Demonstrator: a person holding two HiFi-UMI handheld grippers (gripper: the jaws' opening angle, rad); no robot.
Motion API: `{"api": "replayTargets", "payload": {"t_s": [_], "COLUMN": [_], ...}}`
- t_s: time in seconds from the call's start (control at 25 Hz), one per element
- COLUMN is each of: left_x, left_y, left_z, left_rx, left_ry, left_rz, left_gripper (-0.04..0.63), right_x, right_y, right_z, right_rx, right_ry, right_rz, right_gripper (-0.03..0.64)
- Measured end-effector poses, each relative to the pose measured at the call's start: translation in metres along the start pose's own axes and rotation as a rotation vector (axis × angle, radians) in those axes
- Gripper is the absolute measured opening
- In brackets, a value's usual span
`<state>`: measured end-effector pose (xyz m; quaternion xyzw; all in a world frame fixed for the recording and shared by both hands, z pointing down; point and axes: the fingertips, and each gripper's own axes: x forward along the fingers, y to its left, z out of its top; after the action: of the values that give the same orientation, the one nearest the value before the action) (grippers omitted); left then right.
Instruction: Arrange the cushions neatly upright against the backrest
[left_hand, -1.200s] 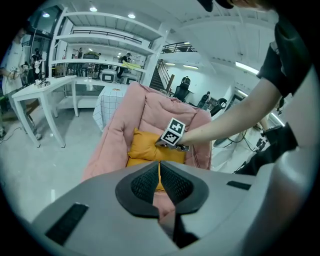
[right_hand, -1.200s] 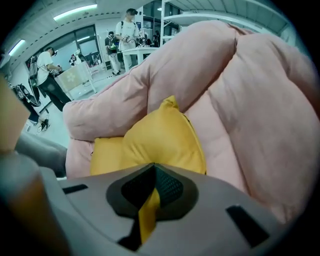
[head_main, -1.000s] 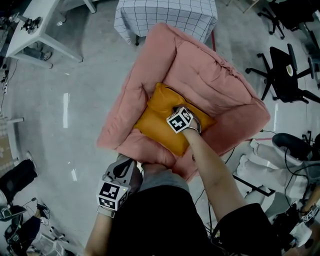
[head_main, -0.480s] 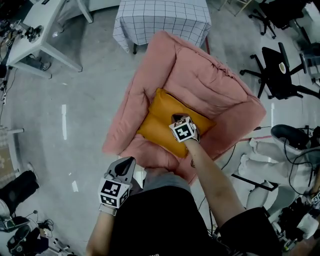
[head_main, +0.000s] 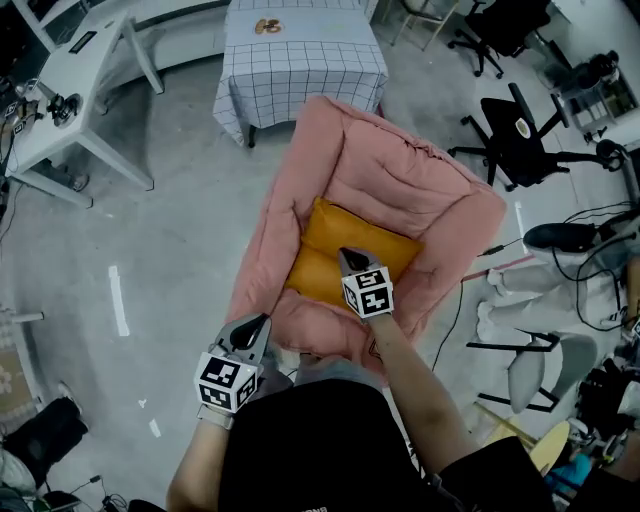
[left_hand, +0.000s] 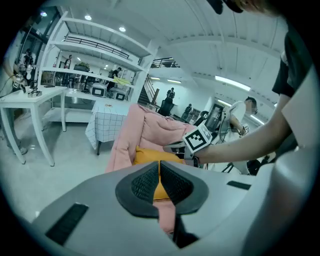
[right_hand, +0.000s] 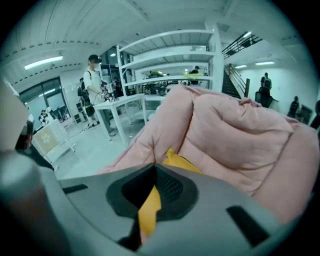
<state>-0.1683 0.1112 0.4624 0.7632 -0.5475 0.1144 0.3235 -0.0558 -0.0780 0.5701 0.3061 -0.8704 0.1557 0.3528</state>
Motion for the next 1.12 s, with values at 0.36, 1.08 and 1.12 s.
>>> {"api": "replayTargets", "payload": {"t_s": [0.36,1.08,1.12], "left_x": [-0.019,-0.055,-0.058], "left_y": [0.019,-0.083,-0.089], "left_z": [0.035,0.129,0.135], "left_rx": [0.091,0.266,0.285], "left_ry": [-0.071,-0.218,-0.231], "left_rz": [-0.172,-0.373,-0.378], "left_gripper": [0.021,0.015,0.015], "right_x": [-0.091,-0.263,-0.270], "right_y": [0.043,0.106,0.108], "right_z": [0.049,0.110,0.115], "right_rx": [0.147,0.173,0.158], "right_ry": [-0.245,-0.557,-0.572], "right_rz": [-0.186,-0.179,-0.176], "right_gripper": [0.009,0.009,0.009]}}
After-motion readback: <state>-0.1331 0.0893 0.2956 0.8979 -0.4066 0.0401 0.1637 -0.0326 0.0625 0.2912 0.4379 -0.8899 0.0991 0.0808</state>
